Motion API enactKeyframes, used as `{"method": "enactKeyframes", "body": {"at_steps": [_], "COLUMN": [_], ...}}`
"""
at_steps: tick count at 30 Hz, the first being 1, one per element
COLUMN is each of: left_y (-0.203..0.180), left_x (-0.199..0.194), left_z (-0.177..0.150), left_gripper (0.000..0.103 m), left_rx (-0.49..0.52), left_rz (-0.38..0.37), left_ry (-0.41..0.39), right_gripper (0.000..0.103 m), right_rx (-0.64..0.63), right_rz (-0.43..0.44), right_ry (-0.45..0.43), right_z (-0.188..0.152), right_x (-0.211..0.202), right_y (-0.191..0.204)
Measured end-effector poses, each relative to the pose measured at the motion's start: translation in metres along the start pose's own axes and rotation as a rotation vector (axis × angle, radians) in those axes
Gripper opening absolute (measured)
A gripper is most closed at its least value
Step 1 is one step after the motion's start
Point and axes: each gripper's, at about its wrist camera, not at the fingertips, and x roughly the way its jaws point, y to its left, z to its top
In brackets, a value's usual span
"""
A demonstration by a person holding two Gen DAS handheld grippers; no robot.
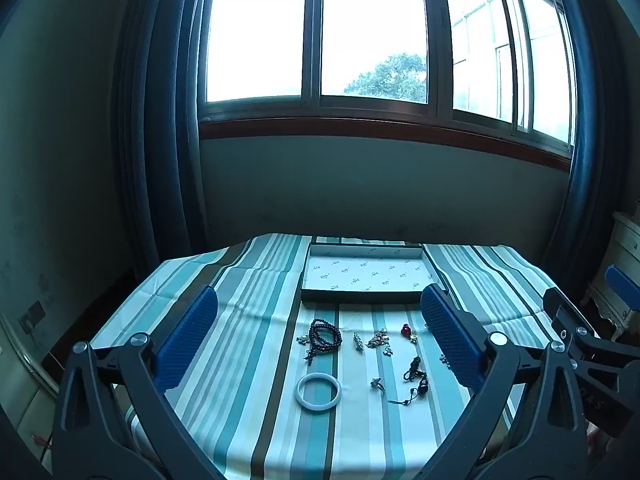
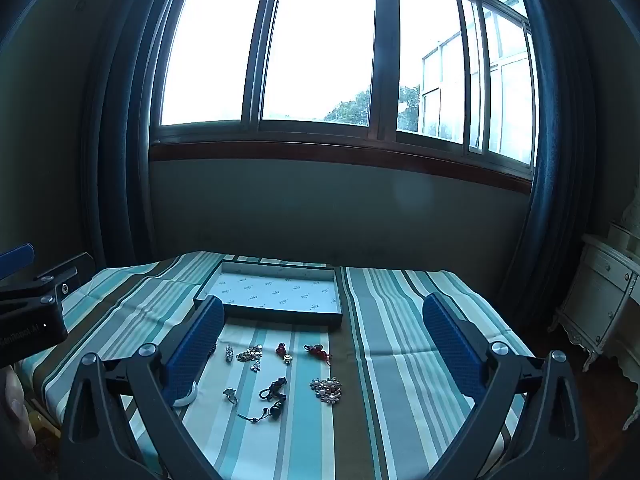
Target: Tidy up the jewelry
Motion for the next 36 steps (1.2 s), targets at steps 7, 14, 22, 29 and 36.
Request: {"method": "enactKeyframes", "body": {"at_steps": [7,14,22,29,36], "left_y": [0.0018,0.0010,-0.0027,-0.0027,-0.0022], "left_x": [-0.0006,-0.0004,0.0021,0.0024,0.0018], "left_z": [0.0001,0.0017,-0.0017,-0.0020,-0.0021], "left_gripper": [0.101,0.101,0.101,0.101,0.101], "left_rx": [0.007,0.018,0.025,0.027,0.028], "left_rz": [-0.003,0.004,-0.007,-0.002,-0.001], "left_ry": [0.001,0.003,0.006,0.004,0.004], "right_gripper": [0.099,0.099,0.099,0.099,0.099], "right_rx": [-0.003,-0.001,-0.001,-0.003,-0.003], "right_rz": [-0.001,0.000,-0.001,0.000,0.001], "right_ry": [0.000,0.001,0.002,0.003,0.004], "right_z": [-0.0006,-0.0013,-0.0020,-0.0024,-0.0019], "right_x": [0.0008,0.0016,0.0025,0.0025,0.0023], "right_y": [0.0003,0.0004,0.0005,0.0014,0.0014]}}
